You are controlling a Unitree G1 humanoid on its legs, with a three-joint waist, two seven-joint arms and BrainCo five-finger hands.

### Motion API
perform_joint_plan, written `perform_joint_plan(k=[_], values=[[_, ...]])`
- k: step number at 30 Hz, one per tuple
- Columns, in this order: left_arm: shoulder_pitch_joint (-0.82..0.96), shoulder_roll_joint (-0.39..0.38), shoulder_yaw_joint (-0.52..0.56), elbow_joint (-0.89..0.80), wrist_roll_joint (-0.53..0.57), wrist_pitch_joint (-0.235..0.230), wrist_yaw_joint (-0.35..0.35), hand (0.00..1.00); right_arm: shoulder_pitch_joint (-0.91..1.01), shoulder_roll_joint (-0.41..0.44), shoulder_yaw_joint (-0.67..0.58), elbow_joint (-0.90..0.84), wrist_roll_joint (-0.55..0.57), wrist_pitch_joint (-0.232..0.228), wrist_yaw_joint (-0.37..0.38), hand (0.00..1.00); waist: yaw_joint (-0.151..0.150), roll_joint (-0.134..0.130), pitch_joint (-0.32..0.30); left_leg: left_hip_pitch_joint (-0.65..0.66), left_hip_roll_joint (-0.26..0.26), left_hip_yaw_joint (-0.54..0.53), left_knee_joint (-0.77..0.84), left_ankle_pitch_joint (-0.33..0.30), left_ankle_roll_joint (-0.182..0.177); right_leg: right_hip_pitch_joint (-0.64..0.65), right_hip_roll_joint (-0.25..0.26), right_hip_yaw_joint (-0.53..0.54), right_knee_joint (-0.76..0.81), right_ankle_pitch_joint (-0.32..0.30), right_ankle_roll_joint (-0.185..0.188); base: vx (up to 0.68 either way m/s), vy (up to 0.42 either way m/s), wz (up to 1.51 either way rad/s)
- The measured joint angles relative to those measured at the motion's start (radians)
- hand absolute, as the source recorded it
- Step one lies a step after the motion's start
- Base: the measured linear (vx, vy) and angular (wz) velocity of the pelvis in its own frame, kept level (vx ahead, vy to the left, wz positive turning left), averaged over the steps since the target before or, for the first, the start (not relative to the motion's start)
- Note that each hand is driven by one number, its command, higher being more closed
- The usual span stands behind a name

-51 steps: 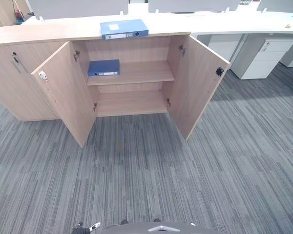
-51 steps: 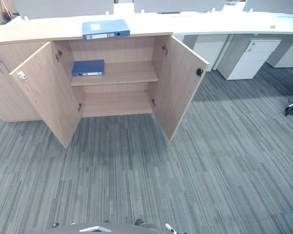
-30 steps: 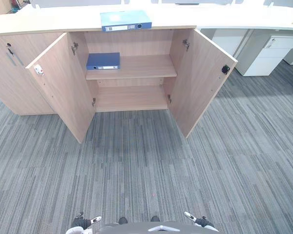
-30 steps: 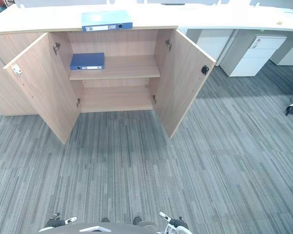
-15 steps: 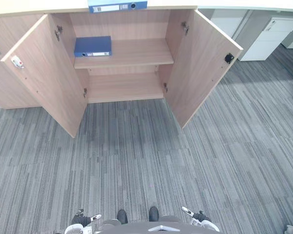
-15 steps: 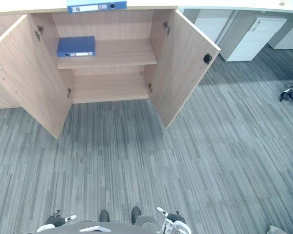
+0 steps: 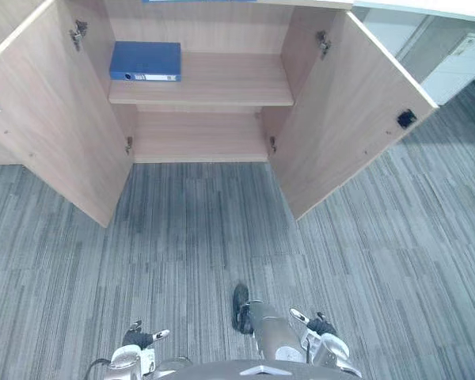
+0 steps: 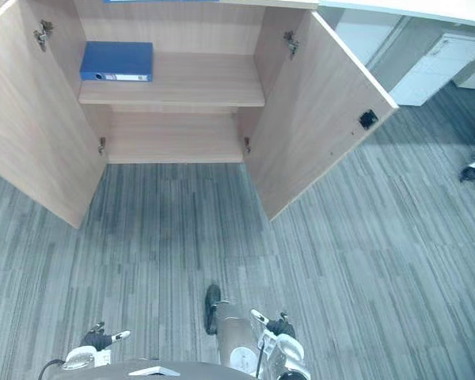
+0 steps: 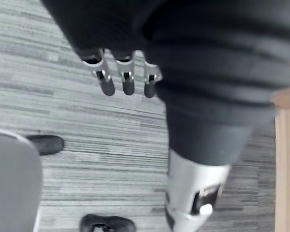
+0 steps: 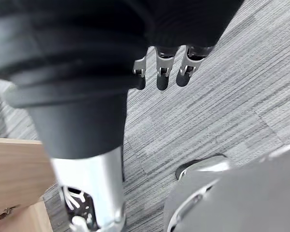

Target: Walk over to the cabinet, pick up the folder, carry it to the office cabinet, place the folder inside the office cabinet, then close the office cabinet door

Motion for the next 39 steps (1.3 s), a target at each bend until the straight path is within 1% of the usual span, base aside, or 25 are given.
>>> perform_joint_plan(k=[1,2,3,4,5,7,11,13,14,15,16,17,19,20,22,24,27,30,31,32,33,34,37,38,39], values=[[-0.002,-0.020,0.019,-0.010,0.000,-0.005,-0.001,0.00,0.001,-0.001,0.003,-0.002,0.000,0.000,0.000,0.00,0.000,0.004,0.002,-0.061,0.013,0.011,0.152,0.010,-0.016,0.029,-0.003,-0.007,-0.001,-0.037,-0.007,0.58,-0.322,0.31],[0.000,-0.042,0.055,-0.032,0.000,-0.006,0.000,0.00,0.001,-0.005,0.007,-0.009,-0.001,0.000,0.000,0.00,0.002,0.016,0.008,-0.163,0.045,0.028,0.404,0.036,-0.014,0.077,0.005,-0.015,-0.026,-0.056,-0.018,0.40,-0.220,0.26],[0.001,-0.053,0.077,-0.044,-0.001,-0.007,0.000,0.00,0.001,-0.006,0.012,-0.015,0.000,0.000,-0.001,0.00,0.010,0.023,0.013,-0.219,0.075,0.031,0.532,0.047,-0.009,0.109,0.015,-0.014,-0.045,-0.062,-0.027,0.58,-0.304,0.05],[0.003,-0.064,0.110,-0.069,-0.001,-0.008,0.000,0.00,0.002,-0.003,0.025,-0.024,0.001,0.002,-0.001,0.00,0.020,0.033,0.019,-0.290,0.133,0.050,0.744,0.049,-0.005,0.179,0.040,-0.013,-0.081,-0.070,-0.041,0.44,-0.213,-0.15],[0.000,-0.067,0.116,-0.084,-0.002,-0.009,0.000,0.00,0.008,0.003,0.049,-0.033,0.001,0.002,-0.001,0.00,0.032,0.029,0.022,-0.337,0.180,0.078,0.869,0.048,-0.007,0.247,0.053,-0.010,-0.110,-0.080,-0.056,0.52,-0.248,-0.20],[0.000,-0.069,0.112,-0.116,-0.003,-0.010,-0.001,0.00,0.010,0.013,0.052,-0.042,0.002,0.003,-0.002,0.00,0.043,0.012,0.029,-0.402,0.213,0.125,0.912,0.044,-0.011,0.334,0.055,0.008,-0.153,-0.091,-0.060,0.36,-0.142,-0.26],[-0.007,-0.075,0.111,-0.126,-0.003,-0.011,0.000,0.00,0.012,0.024,0.046,-0.062,0.026,0.002,-0.023,0.00,0.050,0.013,0.020,-0.529,0.222,0.199,0.766,0.028,0.006,0.424,0.047,0.041,-0.235,-0.112,-0.040,0.30,-0.009,-0.25],[-0.020,-0.075,0.109,-0.130,0.000,-0.011,0.001,0.00,0.033,0.034,0.037,-0.078,0.031,0.002,-0.034,0.00,0.068,0.003,0.022,-0.544,0.159,0.204,0.518,0.041,-0.007,0.477,0.018,0.049,-0.258,-0.129,-0.012,0.33,0.125,-0.11],[-0.020,-0.076,0.107,-0.131,0.000,-0.011,0.001,0.00,0.037,0.034,0.035,-0.078,0.031,0.002,-0.035,0.00,0.071,0.004,0.019,-0.545,0.141,0.198,0.450,0.063,-0.003,0.486,0.012,0.050,-0.264,-0.137,0.001,0.35,0.192,-0.17],[-0.014,-0.080,0.099,-0.126,0.000,-0.011,0.001,0.00,0.040,0.031,0.033,-0.078,0.030,0.003,-0.036,0.00,0.074,0.015,0.010,-0.551,0.112,0.175,0.329,0.163,0.026,0.506,0.006,0.061,-0.264,-0.172,0.040,0.37,0.264,-0.23],[-0.015,-0.080,0.103,-0.121,-0.002,-0.011,0.001,0.00,0.041,0.034,0.033,-0.076,0.030,0.004,-0.036,0.00,0.079,0.012,0.008,-0.547,0.102,0.166,0.339,0.207,0.035,0.511,-0.002,0.075,-0.258,-0.187,0.052,0.32,0.263,-0.27],[-0.019,-0.075,0.105,-0.116,-0.001,-0.011,0.000,0.00,0.042,0.043,0.033,-0.075,0.030,0.005,-0.036,0.00,0.081,0.001,-0.005,-0.544,0.089,0.172,0.354,0.197,0.043,0.515,-0.022,0.084,-0.245,-0.200,0.063,0.29,0.232,-0.19],[-0.016,-0.051,0.103,-0.107,0.000,-0.010,0.000,0.00,0.052,0.070,0.031,-0.075,0.024,0.005,-0.035,0.00,0.086,-0.049,-0.036,-0.513,0.053,0.220,0.369,0.126,0.056,0.490,-0.081,0.110,-0.160,-0.215,0.085,0.35,0.237,-0.25],[-0.017,-0.047,0.103,-0.101,0.000,-0.009,0.000,0.00,0.052,0.073,0.030,-0.075,0.023,0.005,-0.035,0.00,0.089,-0.054,-0.040,-0.500,0.046,0.225,0.369,0.116,0.062,0.479,-0.090,0.114,-0.120,-0.215,0.085,0.44,0.313,-0.37],[-0.015,-0.040,0.092,-0.090,0.000,-0.007,0.001,0.00,0.049,0.081,0.033,-0.078,0.022,0.003,-0.033,0.00,0.094,-0.069,-0.049,-0.423,0.017,0.258,0.350,0.067,0.079,0.382,-0.130,0.138,0.142,-0.186,0.103,0.37,0.265,-0.26],[-0.015,-0.029,0.059,-0.071,-0.001,-0.006,0.001,0.00,0.033,0.081,0.038,-0.077,0.021,0.003,-0.032,0.00,0.085,-0.056,-0.045,-0.372,0.011,0.264,0.333,0.038,0.084,0.287,-0.151,0.155,0.366,-0.137,0.122,0.28,0.143,-0.09],[-0.015,-0.027,0.059,-0.068,-0.001,0.000,0.002,0.00,0.019,0.081,0.049,-0.082,0.020,0.001,-0.030,0.00,0.072,-0.058,-0.046,-0.275,0.011,0.266,0.258,0.029,0.072,0.152,-0.143,0.123,0.504,-0.208,0.095,0.28,0.033,-0.05],[-0.011,-0.035,0.066,-0.068,-0.001,0.001,0.002,0.00,0.019,0.076,0.049,-0.083,0.020,-0.002,-0.029,0.00,0.061,-0.053,-0.046,-0.179,0.019,0.266,0.180,0.042,0.051,0.081,-0.099,0.096,0.375,-0.247,0.072,0.33,-0.101,0.13],[-0.013,-0.039,0.066,-0.067,-0.001,0.000,0.002,0.00,0.019,0.076,0.050,-0.084,0.020,-0.003,-0.027,0.00,0.055,-0.052,-0.047,-0.159,0.025,0.256,0.159,0.048,0.039,0.058,-0.072,0.096,0.247,-0.234,0.064,0.32,-0.181,0.41],[-0.008,-0.040,0.067,-0.066,0.000,0.000,0.001,0.00,0.023,0.075,0.050,-0.081,0.020,-0.002,-0.023,0.00,0.046,-0.061,-0.052,-0.147,0.014,0.235,0.137,0.053,0.008,0.062,-0.062,0.110,0.063,-0.136,0.056,0.32,-0.188,0.55],[-0.010,-0.038,0.075,-0.065,0.000,-0.001,0.000,0.00,0.029,0.077,0.049,-0.077,0.021,-0.001,-0.021,0.00,0.042,-0.073,-0.056,-0.140,-0.007,0.213,0.123,0.053,-0.006,0.059,-0.065,0.118,0.016,-0.029,0.034,0.35,-0.193,0.53],[-0.021,-0.069,0.098,-0.049,0.000,0.000,0.001,0.00,0.031,0.049,0.042,-0.067,0.010,0.000,-0.021,0.00,0.047,-0.027,-0.065,-0.117,0.027,0.188,0.097,0.054,-0.033,0.078,-0.043,0.097,0.037,-0.049,0.023,0.27,-0.146,0.33],[-0.024,-0.121,0.123,-0.037,0.002,-0.002,0.000,0.00,0.040,0.012,0.028,-0.038,-0.013,0.002,-0.022,0.00,0.038,0.034,-0.082,-0.116,0.072,0.170,0.140,0.068,-0.041,0.121,-0.025,0.044,0.034,-0.118,0.002,0.34,-0.224,0.36],[-0.028,-0.123,0.124,-0.038,0.002,-0.002,-0.001,0.00,0.042,0.009,0.028,-0.036,-0.014,0.003,-0.022,0.00,0.035,0.033,-0.076,-0.127,0.085,0.157,0.195,0.069,-0.040,0.147,-0.026,0.033,0.027,-0.128,-0.001,0.28,-0.246,0.65],[-0.030,-0.124,0.131,-0.046,0.002,-0.003,-0.002,0.00,0.056,0.010,0.033,-0.038,-0.011,0.005,-0.022,0.00,0.030,0.021,-0.068,-0.203,0.123,0.125,0.387,0.075,-0.037,0.205,-0.023,0.013,-0.004,-0.139,-0.003,0.19,-0.168,0.49]])
